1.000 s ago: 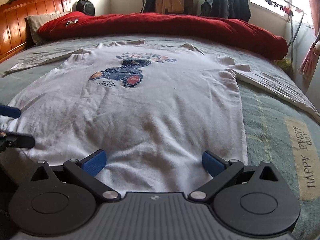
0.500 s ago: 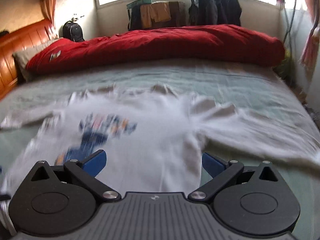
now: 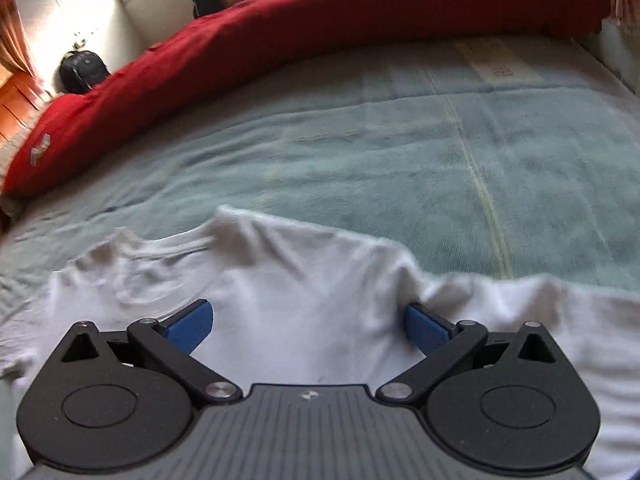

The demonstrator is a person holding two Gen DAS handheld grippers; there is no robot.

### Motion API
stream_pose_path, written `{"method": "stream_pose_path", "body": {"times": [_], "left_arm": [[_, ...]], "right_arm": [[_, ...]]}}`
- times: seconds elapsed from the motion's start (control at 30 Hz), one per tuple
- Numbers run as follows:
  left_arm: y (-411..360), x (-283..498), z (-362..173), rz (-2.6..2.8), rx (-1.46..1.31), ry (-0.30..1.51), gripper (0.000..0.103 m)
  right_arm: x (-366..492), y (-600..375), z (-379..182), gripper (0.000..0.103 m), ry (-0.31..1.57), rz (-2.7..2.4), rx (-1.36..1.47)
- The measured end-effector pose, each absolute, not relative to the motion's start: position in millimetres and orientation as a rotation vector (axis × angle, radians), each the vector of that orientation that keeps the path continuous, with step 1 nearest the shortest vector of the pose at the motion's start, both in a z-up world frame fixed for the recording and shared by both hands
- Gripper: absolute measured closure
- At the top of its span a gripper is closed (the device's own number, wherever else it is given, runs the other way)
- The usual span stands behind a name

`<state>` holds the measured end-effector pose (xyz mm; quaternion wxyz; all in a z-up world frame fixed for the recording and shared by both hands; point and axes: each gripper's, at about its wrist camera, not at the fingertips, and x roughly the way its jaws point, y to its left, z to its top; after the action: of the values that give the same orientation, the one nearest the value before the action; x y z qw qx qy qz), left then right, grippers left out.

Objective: Fold clothes

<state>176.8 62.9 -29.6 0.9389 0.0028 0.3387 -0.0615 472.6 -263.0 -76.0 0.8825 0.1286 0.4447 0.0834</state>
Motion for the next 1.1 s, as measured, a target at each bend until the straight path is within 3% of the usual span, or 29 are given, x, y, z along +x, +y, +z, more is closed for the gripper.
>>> {"method": "stream_pose_path", "body": {"times": [0.3,0.57,0.8,1.1], "left_arm": [[66.5,182.9,-42.0,-0.124,-0.003,0.707,0.003],[65.6,180.6,-38.4,-0.129,-0.002,0.701,0.003],[65.1,182.7,-42.6,-0.147,-0.014,0.704,0.003],[48.1,179.8,-37.9,-0.171,0.024,0.706,0.003]], "right_arm": [[466.8,-236.7,-35.7,0.0,0.889,0.198,0.134],[498.7,-231.6,-67.9,0.0,0.895,0.196,0.127],[449.3,-271.2,-8.2,0.0,0.839,0.236,0.162],[451.6,-324.5,-72.2,0.0,0.921,0.113,0.288]]}}
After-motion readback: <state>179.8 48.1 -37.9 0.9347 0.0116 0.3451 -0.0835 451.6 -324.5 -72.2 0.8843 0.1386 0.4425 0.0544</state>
